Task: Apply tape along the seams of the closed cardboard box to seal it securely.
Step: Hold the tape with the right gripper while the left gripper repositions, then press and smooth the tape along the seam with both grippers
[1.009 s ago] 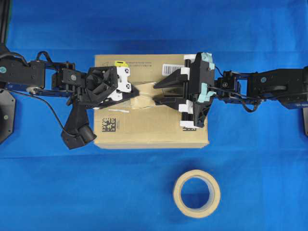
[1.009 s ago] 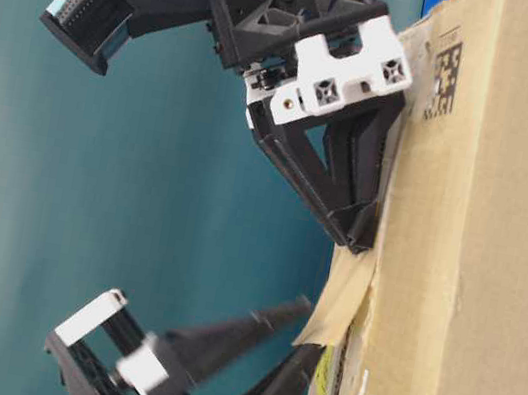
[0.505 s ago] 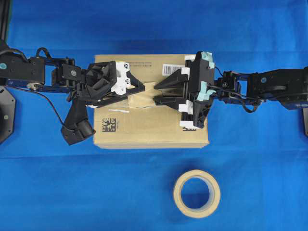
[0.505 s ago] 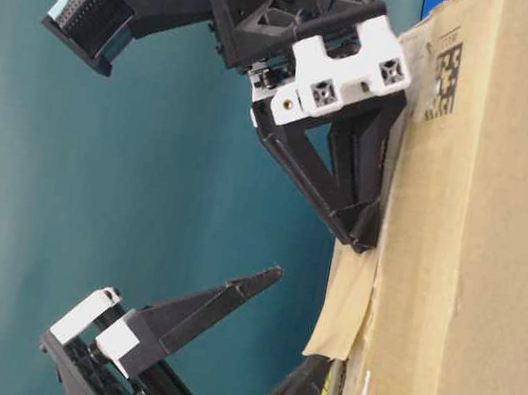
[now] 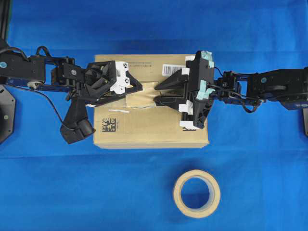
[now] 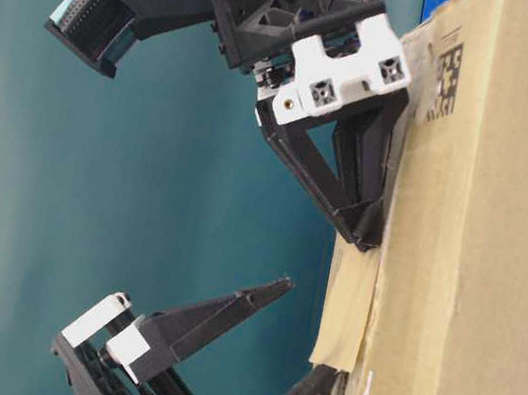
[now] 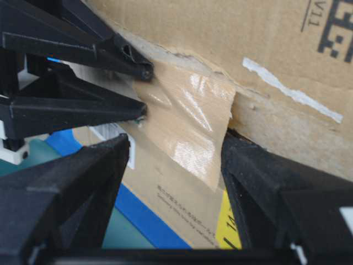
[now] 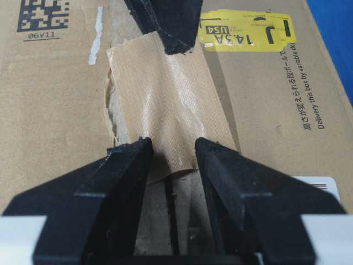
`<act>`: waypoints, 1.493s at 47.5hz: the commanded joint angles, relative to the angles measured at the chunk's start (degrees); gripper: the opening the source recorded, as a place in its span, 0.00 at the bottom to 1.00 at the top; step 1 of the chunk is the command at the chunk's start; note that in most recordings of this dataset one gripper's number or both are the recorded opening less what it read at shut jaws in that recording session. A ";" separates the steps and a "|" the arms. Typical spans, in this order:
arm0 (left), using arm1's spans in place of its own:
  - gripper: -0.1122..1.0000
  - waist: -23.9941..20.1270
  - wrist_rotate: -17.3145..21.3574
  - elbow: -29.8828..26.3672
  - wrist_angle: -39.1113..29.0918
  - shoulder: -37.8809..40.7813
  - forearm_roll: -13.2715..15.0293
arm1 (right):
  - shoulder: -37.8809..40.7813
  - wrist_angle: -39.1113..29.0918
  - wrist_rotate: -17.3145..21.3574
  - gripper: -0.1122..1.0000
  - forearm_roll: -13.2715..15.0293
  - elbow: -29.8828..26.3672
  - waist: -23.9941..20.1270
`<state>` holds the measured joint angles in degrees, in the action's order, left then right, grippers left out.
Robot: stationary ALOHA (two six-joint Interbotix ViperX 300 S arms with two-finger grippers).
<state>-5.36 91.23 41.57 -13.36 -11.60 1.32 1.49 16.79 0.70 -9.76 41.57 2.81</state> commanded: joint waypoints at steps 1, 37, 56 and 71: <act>0.68 -0.53 -0.18 -0.18 -0.70 -1.32 0.18 | -0.53 -0.26 -0.09 0.52 -0.09 -0.53 0.00; 0.67 -0.35 -9.05 2.55 2.81 -6.59 0.79 | -7.82 0.35 -0.97 0.52 0.09 -0.44 0.00; 0.45 1.67 -46.93 2.81 13.54 -6.59 1.05 | -8.53 5.98 -1.85 0.34 0.53 -1.32 1.41; 0.10 3.96 -61.00 2.90 20.39 -3.34 0.79 | -3.69 6.15 -4.22 0.10 0.53 -5.01 1.67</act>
<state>-1.67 30.85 44.91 4.83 -15.38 2.11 -2.46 22.32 -3.34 -9.32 38.76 4.31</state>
